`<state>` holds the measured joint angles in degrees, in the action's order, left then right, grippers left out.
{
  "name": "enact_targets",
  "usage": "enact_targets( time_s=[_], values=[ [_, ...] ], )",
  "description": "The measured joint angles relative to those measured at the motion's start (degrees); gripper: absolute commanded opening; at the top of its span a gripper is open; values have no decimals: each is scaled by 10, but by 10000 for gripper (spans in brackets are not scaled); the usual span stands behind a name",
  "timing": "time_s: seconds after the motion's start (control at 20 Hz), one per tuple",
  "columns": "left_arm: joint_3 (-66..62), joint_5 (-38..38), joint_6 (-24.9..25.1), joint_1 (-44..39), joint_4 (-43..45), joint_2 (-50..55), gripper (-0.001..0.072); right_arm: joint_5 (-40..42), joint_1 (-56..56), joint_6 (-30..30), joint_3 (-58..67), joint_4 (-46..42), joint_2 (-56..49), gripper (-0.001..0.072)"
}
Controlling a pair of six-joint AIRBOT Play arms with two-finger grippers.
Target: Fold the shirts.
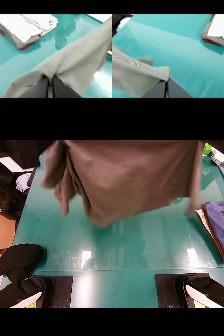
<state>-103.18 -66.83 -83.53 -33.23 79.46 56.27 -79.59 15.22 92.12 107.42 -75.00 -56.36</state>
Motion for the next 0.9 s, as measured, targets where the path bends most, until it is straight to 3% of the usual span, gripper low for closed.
enact_targets(
  time_s=[0.3,0.65,0.7,0.75,0.8,0.9],
  values=[
    [150,-53,0,-2,12,65,32,-23,23,0,-126,-3,-81,14],
    [404,-47,14,-2,-8,125,35,44,65,-2,-375,-1,-125,15],
    [424,-45,14,-2,-13,128,136,49,68,-2,-391,0,-126,15],
    [437,-44,14,-2,-16,130,426,55,69,-2,-402,0,-128,15],
    [444,-45,14,-2,-19,130,532,56,70,-2,-411,-1,-129,15],
    [443,-45,15,-1,-24,130,533,61,71,-1,-422,-1,-130,15]
  ],
)
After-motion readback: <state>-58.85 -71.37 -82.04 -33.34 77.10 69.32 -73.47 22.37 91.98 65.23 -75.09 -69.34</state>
